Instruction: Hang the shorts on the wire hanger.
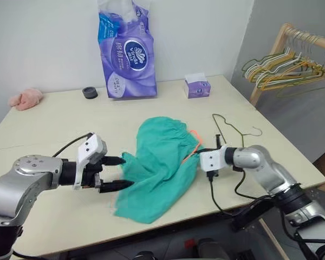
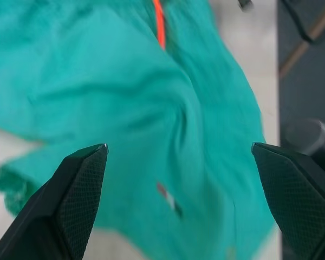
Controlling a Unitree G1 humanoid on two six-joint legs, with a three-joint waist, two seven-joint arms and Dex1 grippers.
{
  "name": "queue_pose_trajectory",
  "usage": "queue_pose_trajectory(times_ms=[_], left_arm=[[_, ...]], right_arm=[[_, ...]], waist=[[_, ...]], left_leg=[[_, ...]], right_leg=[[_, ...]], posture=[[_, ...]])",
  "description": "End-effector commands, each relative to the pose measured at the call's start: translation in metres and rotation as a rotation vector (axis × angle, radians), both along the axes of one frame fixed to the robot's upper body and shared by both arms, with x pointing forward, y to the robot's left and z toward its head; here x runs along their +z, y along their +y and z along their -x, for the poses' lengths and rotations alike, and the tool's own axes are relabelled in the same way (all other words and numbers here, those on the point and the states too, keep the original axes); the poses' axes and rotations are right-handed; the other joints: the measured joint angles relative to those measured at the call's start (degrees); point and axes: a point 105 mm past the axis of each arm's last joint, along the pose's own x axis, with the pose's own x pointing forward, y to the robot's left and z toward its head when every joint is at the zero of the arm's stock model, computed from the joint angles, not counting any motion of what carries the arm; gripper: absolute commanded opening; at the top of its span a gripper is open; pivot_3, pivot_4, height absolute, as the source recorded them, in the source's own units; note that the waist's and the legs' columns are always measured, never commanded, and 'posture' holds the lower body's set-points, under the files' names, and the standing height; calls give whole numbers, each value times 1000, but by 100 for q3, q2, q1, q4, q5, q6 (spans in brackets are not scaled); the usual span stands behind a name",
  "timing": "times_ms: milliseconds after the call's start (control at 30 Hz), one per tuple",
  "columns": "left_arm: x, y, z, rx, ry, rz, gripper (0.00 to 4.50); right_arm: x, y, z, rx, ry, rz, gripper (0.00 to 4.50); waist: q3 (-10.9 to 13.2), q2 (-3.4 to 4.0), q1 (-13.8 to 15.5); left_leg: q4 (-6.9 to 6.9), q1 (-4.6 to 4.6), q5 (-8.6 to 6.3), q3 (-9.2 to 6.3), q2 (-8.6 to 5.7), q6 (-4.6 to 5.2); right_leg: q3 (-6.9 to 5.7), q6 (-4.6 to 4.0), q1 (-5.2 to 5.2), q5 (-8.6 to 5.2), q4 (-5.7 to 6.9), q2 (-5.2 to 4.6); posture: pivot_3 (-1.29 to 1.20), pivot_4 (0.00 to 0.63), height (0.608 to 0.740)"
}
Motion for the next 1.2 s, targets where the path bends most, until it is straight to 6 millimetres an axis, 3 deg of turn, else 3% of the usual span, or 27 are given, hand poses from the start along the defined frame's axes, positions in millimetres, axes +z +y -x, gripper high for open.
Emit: queue_pose_trajectory(times_ms=[33,233,400,667,867,1033,1200], left_arm=[[-2,-5,11,-78,16,-21,4486],[-19,-12,22,-120,65,-32,4486],[-33,-25,11,-31,14,8,4486],[-50,-34,32,-75,10,-46,4486],[-79,-16,36,-82,6,-195,4486],[-102,-4,19,-15,-68,-242,4486],[-103,-8,7,16,-109,-193,3331]], right_arm=[[10,0,-1,-6,-13,-37,0],[5,4,5,2,17,-37,0],[4,6,8,4,17,-38,0],[1,6,11,10,27,-28,0],[1,8,11,19,33,-23,0],[0,8,11,23,35,-21,0],[2,8,12,28,34,-21,0]], waist=[[5,8,-3],[6,10,5],[2,16,6],[3,21,7],[4,22,22],[-16,51,49],[-45,89,133]], left_leg=[[0,0,-1,0,0,2],[3,-1,-2,0,-1,3],[5,-1,-2,0,-2,3],[1,0,-2,2,0,3],[3,1,-3,2,-1,4],[3,3,-3,4,-3,4],[4,10,-3,2,-3,5]], right_leg=[[0,0,0,0,0,0],[0,0,2,0,0,0],[0,0,4,0,0,-1],[3,-1,2,-1,-1,-1],[1,-1,4,0,-1,-1],[2,0,9,0,-4,-2],[-1,0,14,0,-1,-2]], posture=[[-109,0,740],[-115,0,740],[-119,0,740],[-113,0,740],[-110,0,740],[-112,0,740],[-114,0,740]])
